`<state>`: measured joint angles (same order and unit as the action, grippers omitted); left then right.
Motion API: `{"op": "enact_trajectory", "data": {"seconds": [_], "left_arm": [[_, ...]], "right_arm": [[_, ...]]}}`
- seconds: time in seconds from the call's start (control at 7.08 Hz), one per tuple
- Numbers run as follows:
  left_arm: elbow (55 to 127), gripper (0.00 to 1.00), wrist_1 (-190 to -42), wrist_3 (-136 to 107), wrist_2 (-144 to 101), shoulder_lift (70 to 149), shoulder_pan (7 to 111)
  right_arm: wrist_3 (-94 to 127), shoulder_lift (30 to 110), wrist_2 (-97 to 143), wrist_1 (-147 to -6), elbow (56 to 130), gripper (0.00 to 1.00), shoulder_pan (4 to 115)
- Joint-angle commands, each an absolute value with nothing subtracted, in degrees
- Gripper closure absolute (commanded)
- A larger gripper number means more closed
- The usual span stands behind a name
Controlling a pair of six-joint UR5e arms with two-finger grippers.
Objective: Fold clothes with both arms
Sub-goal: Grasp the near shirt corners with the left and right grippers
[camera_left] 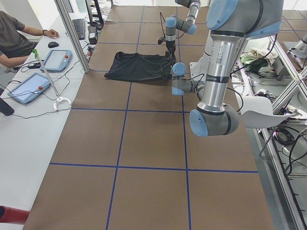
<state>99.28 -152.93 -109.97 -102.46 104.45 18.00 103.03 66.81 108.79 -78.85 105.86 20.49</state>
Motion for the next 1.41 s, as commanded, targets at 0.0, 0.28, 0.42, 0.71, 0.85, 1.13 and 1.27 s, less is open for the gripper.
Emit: {"op": "enact_trajectory", "data": {"seconds": [0.0, 0.28, 0.42, 0.71, 0.85, 1.13, 1.27], "left_arm": [[99.23, 1.0, -152.93, -110.04, -102.39, 104.5, 17.93], [99.23, 1.0, -152.93, -110.13, -102.3, 104.59, 17.93], [99.23, 1.0, -152.93, -110.13, -102.3, 104.59, 17.93], [99.23, 1.0, -152.93, -110.13, -102.3, 104.5, 17.93], [99.23, 1.0, -152.93, -110.13, -102.3, 104.5, 17.93], [99.23, 1.0, -152.93, -110.13, -102.3, 104.5, 17.93], [99.23, 1.0, -152.93, -110.13, -102.22, 104.5, 17.93]], "right_arm": [[100.91, 67.06, 108.37, -79.54, 105.29, 0.0, 21.35], [99.32, 66.98, 108.37, -79.54, 103.19, 0.0, 21.18], [98.71, 66.45, 108.63, -79.45, 102.14, 0.0, 21.01], [98.79, 65.75, 108.55, -79.54, 101.87, 0.02, 20.83], [98.96, 65.48, 108.63, -79.54, 101.69, 0.53, 20.83], [98.88, 65.48, 108.2, -79.45, 101.95, 1.0, 20.65], [98.88, 65.39, 109.15, -79.11, 102.56, 1.0, 20.65]]}}
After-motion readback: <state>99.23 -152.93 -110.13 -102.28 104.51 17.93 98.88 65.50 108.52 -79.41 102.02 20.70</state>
